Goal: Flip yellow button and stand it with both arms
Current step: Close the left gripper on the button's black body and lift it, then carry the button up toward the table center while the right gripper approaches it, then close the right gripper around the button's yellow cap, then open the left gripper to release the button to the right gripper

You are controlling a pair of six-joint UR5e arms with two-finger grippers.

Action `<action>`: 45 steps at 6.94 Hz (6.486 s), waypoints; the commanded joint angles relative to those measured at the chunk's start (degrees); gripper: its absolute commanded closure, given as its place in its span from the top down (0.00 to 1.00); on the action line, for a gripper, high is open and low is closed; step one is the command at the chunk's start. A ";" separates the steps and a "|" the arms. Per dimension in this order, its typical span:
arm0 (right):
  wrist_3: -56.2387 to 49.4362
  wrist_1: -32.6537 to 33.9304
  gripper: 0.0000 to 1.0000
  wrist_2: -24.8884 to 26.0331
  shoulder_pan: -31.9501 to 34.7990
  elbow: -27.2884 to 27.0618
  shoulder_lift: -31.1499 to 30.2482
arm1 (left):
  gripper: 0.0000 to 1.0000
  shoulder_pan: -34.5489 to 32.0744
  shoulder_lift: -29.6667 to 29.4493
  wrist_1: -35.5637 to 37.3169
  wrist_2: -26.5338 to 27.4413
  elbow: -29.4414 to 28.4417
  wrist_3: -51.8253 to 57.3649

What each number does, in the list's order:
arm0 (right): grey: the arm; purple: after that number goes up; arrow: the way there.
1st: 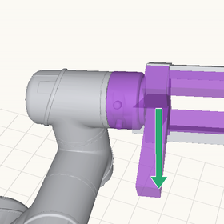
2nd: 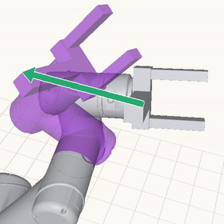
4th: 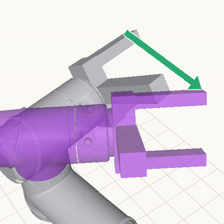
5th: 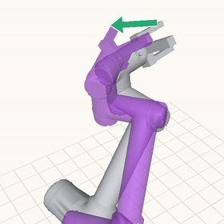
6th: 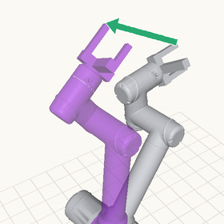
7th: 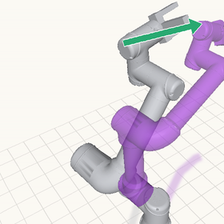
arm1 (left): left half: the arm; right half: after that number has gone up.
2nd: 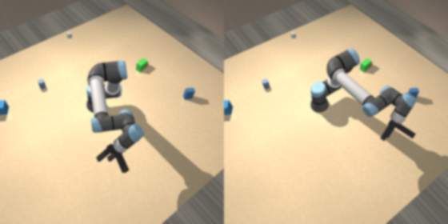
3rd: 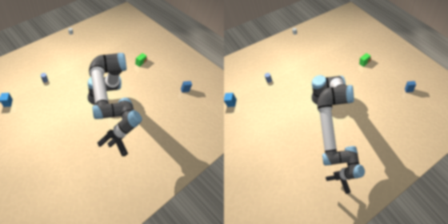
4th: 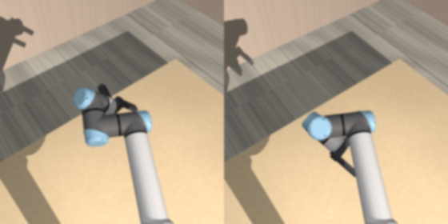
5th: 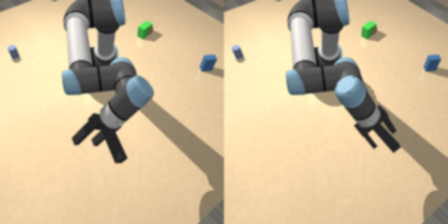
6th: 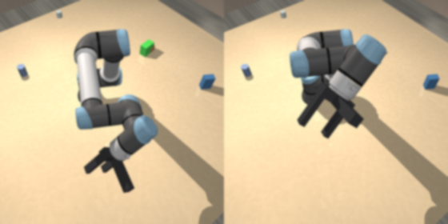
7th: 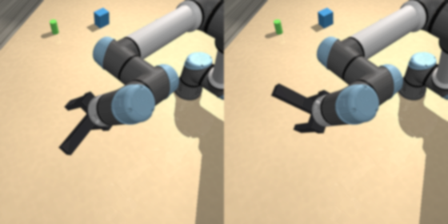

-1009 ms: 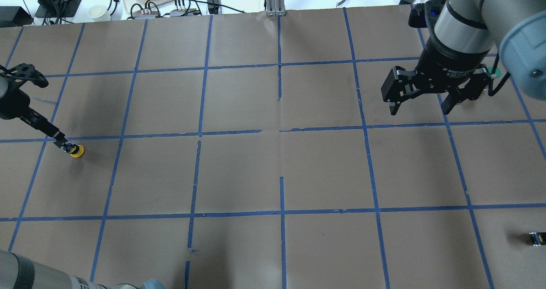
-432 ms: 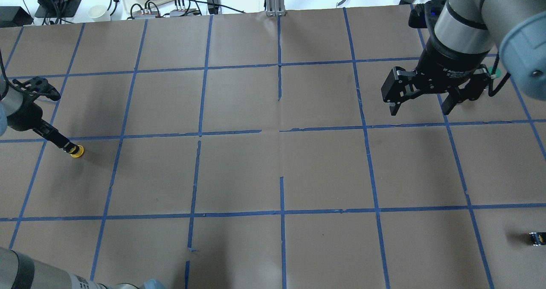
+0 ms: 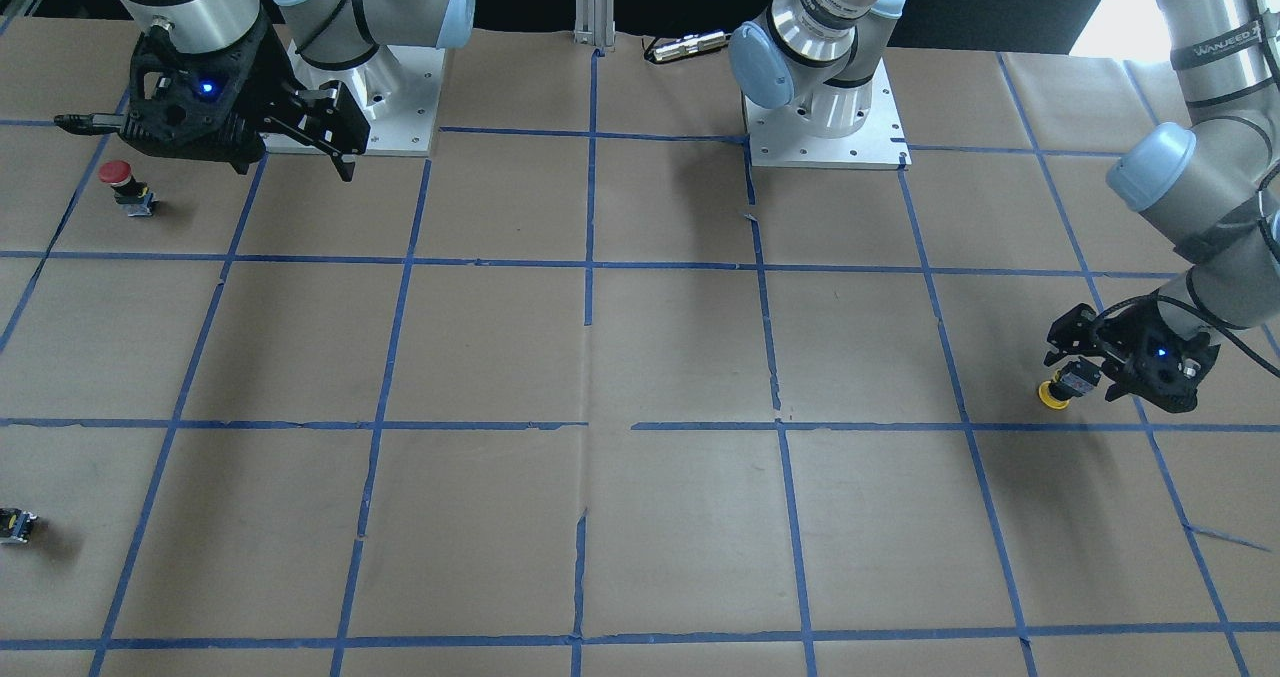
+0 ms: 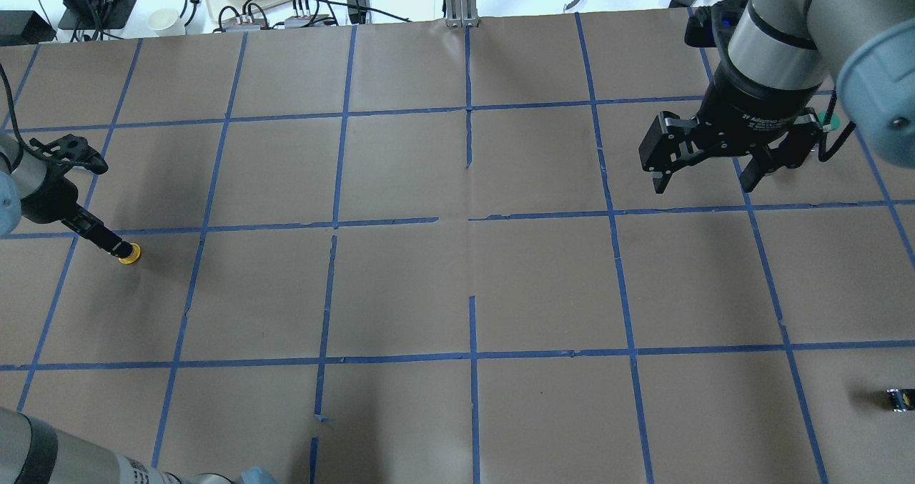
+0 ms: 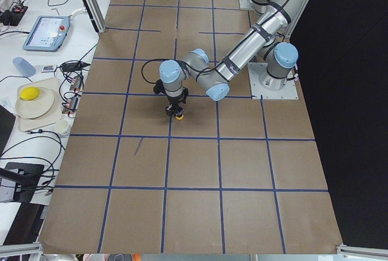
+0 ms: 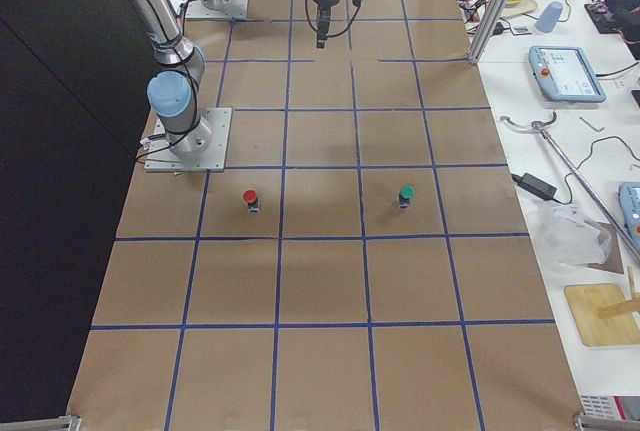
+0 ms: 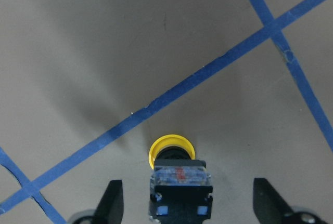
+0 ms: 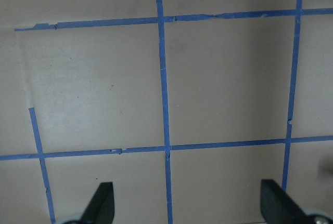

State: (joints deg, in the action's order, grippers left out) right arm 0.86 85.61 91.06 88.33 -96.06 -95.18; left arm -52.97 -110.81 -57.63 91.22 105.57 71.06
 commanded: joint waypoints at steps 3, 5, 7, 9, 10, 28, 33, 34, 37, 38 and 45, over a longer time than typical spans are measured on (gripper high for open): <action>-0.07 0.00 1.00 -0.17 0.00 0.09 0.09 | 0.43 -0.03 -0.11 0.68 2.30 0.87 1.53; -0.07 -0.09 1.00 0.17 0.00 0.17 0.52 | 0.21 -0.03 0.50 -0.11 2.30 0.17 1.45; -0.77 0.26 1.00 -0.18 -0.09 0.17 0.61 | 0.19 -1.25 3.74 -7.35 -1.19 -2.28 -0.56; -0.95 -1.66 1.00 -0.17 -1.05 0.70 0.53 | 0.19 -2.65 6.29 -25.86 -11.53 -6.75 -4.35; -0.95 -1.32 1.00 -0.70 -1.05 0.88 0.53 | 0.19 -4.32 6.57 -34.22 -18.64 -8.26 -4.53; 54.95 4.13 1.00 -48.78 -2.28 2.64 1.06 | 0.18 -35.97 20.19 -56.54 -97.90 0.43 -36.52; 55.56 4.04 0.99 -52.56 -2.46 2.99 1.23 | 0.18 -36.06 20.36 -56.45 -97.90 0.52 -36.52; 55.57 4.04 0.89 -52.56 -2.46 2.73 1.23 | 0.18 -36.24 20.37 -56.45 -97.90 0.61 -36.44; 55.48 4.04 0.37 -52.82 -2.55 2.72 1.05 | 0.18 -36.41 20.45 -56.37 -97.81 0.61 -36.44; 55.56 4.04 0.25 -52.82 -2.64 2.72 1.05 | 0.18 -36.41 20.45 -56.37 -97.81 0.61 -36.35; 55.65 4.13 0.24 -53.01 -3.07 2.90 1.58 | 1.00 -36.24 20.89 -56.28 -96.58 0.52 -37.49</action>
State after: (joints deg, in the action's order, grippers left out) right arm 56.51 89.70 37.37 85.48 -93.17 -93.78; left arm -89.34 -90.23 -113.90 -5.51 106.09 33.70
